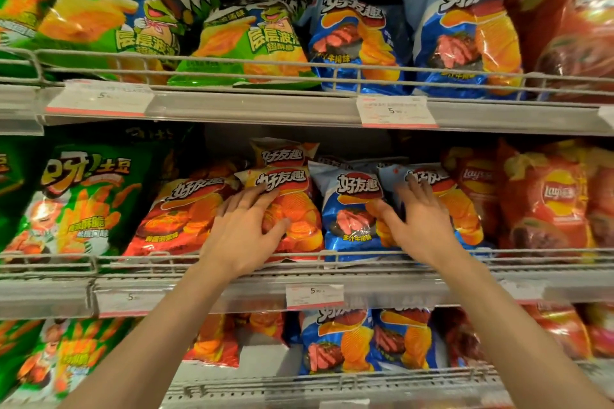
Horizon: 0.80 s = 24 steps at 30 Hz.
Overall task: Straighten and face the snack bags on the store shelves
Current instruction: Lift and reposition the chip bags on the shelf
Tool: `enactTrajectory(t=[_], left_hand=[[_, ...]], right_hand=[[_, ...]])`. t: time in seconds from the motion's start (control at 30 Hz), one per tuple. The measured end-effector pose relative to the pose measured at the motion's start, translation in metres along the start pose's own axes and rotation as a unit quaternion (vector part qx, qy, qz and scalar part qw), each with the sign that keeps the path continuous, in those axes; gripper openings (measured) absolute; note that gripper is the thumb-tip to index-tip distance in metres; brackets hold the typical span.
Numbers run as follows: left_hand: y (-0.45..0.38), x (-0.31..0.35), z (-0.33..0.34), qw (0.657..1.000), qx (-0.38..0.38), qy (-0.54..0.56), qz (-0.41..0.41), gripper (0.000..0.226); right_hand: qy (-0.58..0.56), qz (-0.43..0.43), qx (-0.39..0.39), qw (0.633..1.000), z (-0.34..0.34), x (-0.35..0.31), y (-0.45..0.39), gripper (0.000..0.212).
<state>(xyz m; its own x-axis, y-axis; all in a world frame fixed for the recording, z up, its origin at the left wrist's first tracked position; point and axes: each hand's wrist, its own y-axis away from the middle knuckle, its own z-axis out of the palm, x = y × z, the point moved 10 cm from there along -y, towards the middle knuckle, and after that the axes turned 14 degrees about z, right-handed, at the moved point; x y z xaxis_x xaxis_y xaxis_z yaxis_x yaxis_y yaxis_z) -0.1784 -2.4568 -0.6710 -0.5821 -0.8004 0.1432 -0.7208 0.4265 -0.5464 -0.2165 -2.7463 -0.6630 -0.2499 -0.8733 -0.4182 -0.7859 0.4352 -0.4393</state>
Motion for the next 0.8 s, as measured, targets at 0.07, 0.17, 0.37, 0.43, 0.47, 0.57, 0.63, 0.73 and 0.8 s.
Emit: enactTrajectory(t=[0.07, 0.17, 0.37, 0.43, 0.47, 0.57, 0.63, 0.73, 0.8], left_hand=[[-0.001, 0.001, 0.0, 1.0, 0.002, -0.002, -0.001, 0.067], [0.0, 0.001, -0.002, 1.0, 0.006, 0.003, -0.004, 0.067], [0.007, 0.001, -0.014, 0.997, 0.052, 0.049, -0.008, 0.062], [0.01, 0.0, -0.018, 0.995, 0.075, 0.068, -0.009, 0.059], [0.011, -0.001, -0.02, 0.993, 0.085, 0.079, -0.013, 0.057], [0.012, -0.002, -0.02, 0.992, 0.094, 0.075, -0.021, 0.055], [0.011, -0.001, -0.017, 0.994, 0.093, 0.06, -0.019, 0.054], [0.01, -0.002, -0.014, 0.995, 0.086, 0.045, -0.027, 0.053], [0.009, -0.002, -0.013, 0.996, 0.069, 0.04, -0.035, 0.053]], right_hand=[[0.02, 0.026, -0.027, 0.999, 0.007, 0.018, -0.005, 0.073], [0.049, 0.023, -0.05, 0.997, 0.018, 0.016, -0.003, 0.072], [-0.018, -0.012, 0.017, 1.0, -0.003, -0.002, 0.016, 0.073], [-0.051, -0.042, 0.018, 0.998, -0.001, -0.017, 0.029, 0.068], [-0.053, -0.053, 0.023, 0.997, 0.003, -0.023, 0.034, 0.059], [-0.031, -0.062, 0.049, 0.996, 0.009, -0.028, 0.041, 0.05], [-0.032, -0.057, 0.055, 0.996, 0.011, -0.024, 0.04, 0.048], [-0.027, -0.054, 0.052, 0.997, 0.012, -0.022, 0.04, 0.045], [-0.028, -0.052, 0.042, 0.997, 0.011, -0.023, 0.041, 0.045]])
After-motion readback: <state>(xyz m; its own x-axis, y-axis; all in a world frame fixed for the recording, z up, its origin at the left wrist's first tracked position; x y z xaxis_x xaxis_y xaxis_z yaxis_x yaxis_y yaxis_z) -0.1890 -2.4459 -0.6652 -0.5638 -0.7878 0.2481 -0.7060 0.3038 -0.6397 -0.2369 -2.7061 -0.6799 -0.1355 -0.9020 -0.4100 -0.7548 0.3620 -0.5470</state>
